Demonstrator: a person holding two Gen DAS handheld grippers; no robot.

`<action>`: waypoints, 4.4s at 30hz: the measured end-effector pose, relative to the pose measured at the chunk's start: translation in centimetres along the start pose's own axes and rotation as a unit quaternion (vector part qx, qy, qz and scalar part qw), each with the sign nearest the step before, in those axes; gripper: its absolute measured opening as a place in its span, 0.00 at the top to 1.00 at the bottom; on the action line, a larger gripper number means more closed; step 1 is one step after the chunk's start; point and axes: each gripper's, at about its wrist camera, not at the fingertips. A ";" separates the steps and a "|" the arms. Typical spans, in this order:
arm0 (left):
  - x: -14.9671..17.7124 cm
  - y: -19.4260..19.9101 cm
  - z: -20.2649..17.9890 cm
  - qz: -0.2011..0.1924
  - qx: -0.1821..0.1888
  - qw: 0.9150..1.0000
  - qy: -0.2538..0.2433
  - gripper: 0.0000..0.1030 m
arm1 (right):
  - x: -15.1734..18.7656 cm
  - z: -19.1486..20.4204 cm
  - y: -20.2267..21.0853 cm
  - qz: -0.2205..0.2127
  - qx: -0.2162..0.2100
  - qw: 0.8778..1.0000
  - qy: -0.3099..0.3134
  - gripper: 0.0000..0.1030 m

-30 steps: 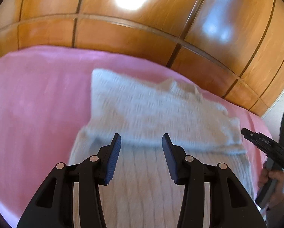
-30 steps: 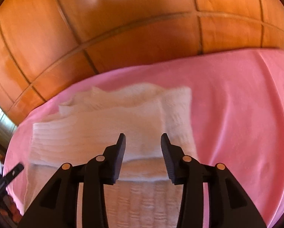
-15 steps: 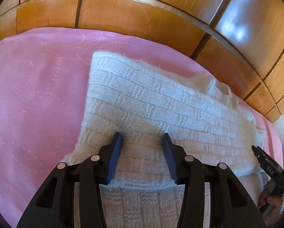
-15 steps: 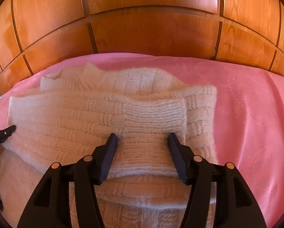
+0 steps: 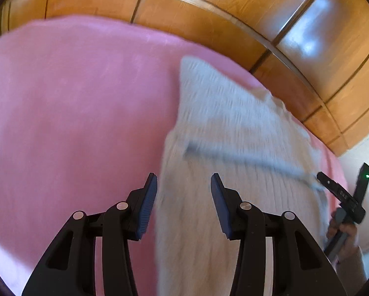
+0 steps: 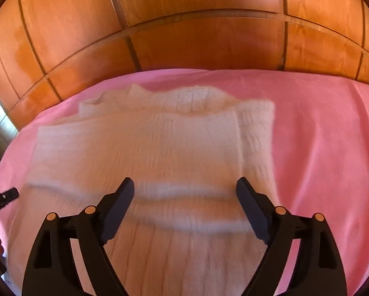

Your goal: Fold small clothes

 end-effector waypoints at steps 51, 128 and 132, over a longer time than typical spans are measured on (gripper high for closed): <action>-5.4 1.9 0.0 -0.038 0.067 0.992 0.097 0.41 | 3.4 -11.5 10.3 -0.005 -0.168 0.962 -0.215 0.22; 2.8 0.4 -6.1 -0.030 -0.032 0.992 -0.115 0.99 | 3.6 -8.0 9.1 0.000 0.018 1.000 -0.005 0.59; 3.1 1.1 -5.4 -0.039 -0.008 0.993 -0.107 0.36 | 3.8 -8.1 9.7 -0.007 0.008 1.000 -0.006 0.44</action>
Point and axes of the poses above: each gripper's, at about its wrist camera, not at the fingertips, and y roughly against the way its jaws point, z to its left, x to its underside, and after that the axes turned 1 degree about -z, right-handed
